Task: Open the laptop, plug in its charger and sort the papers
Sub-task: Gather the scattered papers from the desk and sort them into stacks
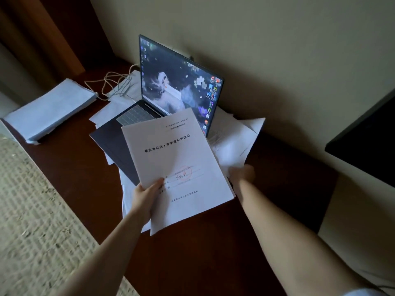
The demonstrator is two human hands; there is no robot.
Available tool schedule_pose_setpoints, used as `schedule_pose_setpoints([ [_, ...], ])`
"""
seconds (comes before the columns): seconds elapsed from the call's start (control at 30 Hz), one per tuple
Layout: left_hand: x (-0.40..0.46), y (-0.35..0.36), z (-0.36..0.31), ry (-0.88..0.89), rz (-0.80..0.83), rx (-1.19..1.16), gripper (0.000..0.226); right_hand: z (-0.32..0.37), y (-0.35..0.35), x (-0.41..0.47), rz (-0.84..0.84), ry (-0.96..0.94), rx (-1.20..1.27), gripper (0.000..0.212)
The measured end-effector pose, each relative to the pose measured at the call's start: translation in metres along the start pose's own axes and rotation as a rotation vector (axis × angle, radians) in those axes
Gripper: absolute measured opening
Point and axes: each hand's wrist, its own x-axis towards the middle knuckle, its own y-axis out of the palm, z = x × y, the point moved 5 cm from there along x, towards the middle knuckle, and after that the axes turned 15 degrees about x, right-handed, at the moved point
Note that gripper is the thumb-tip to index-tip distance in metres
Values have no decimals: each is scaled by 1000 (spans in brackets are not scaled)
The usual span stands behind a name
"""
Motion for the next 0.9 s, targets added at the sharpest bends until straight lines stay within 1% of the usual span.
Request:
schedule_pose_setpoints([
  [0.17,-15,-1,-1,-3,-19,-26,26,33,-6,-24,-21,-241,-115,26],
  [0.33,-31,-4,-3,18,-36,-33,23,44,-30,-36,-49,-313,-132,28],
  [0.43,-45,-3,-5,44,-32,-37,25,34,-44,-48,-58,-297,-130,28],
  [0.57,-66,-2,-1,58,-19,-52,19,13,-63,-65,-56,-275,-118,27],
  [0.63,-76,-3,3,67,-20,-58,21,4,-75,-74,-81,-260,-94,27],
  [0.77,-89,-8,16,69,-23,-48,29,-14,-111,-80,-176,-197,-16,30],
  [0.9,-100,-11,35,56,-23,-36,33,-48,-127,-85,-150,-71,71,28],
])
